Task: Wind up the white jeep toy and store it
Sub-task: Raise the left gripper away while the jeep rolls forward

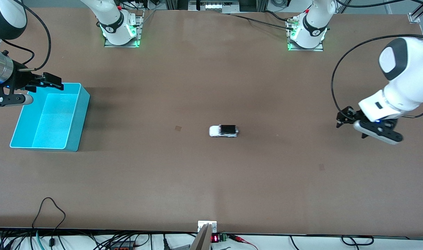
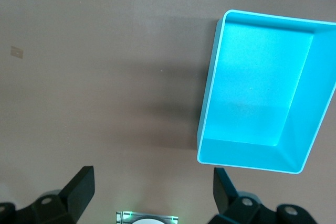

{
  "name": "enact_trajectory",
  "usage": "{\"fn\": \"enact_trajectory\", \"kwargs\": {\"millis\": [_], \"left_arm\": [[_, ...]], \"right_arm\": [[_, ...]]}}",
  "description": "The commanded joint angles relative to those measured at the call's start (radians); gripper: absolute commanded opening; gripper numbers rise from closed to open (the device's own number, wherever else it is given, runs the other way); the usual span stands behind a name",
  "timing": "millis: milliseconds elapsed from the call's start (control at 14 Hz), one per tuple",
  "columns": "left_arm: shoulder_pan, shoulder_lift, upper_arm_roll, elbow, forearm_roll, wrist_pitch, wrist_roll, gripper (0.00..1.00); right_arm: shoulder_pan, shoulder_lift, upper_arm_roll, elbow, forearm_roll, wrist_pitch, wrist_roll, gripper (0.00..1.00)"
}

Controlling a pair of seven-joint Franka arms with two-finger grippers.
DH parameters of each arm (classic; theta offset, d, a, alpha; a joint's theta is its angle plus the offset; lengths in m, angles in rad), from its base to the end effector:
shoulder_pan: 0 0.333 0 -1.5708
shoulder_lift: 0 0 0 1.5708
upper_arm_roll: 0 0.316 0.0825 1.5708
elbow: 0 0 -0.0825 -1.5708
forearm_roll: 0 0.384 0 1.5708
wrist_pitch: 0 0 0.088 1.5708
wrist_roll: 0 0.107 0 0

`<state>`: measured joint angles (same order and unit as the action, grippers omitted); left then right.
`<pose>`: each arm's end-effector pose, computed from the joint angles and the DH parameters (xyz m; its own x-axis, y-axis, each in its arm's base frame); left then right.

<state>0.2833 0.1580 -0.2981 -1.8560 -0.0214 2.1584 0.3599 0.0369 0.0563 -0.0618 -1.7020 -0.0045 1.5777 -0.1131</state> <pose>0.6152 -0.0023 0.4529 0.9245 -0.3443 0.1634 -0.3503 -0.9366 0.0086 0.5600 -0.0137 0.5323 0.9799 0.0880 -0.1793 0.0872 -0.9961 -0.0124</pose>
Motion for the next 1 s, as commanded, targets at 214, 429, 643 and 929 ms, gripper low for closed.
{"fn": "enact_trajectory", "kwargs": {"millis": [214,429,643,929], "left_arm": [[-0.108,-0.023,0.158,0.108,-0.017,-0.121,-0.2,1.0],[-0.128,-0.024,0.186,0.187,-0.017,-0.236,-0.257,1.0],[-0.19,-0.028,0.234,0.216,-0.014,-0.305,-0.323,1.0],[-0.193,-0.046,0.211,0.221,-0.009,-0.311,-0.354,1.0]], "right_arm": [[-0.002,0.007,0.005,0.01,0.003,-0.027,-0.002,1.0],[0.0,0.011,0.007,0.01,0.003,-0.028,-0.005,1.0],[0.0,0.013,0.008,0.01,0.003,-0.034,-0.003,1.0],[0.0,0.016,0.008,0.01,0.003,-0.045,-0.003,1.0]]}}
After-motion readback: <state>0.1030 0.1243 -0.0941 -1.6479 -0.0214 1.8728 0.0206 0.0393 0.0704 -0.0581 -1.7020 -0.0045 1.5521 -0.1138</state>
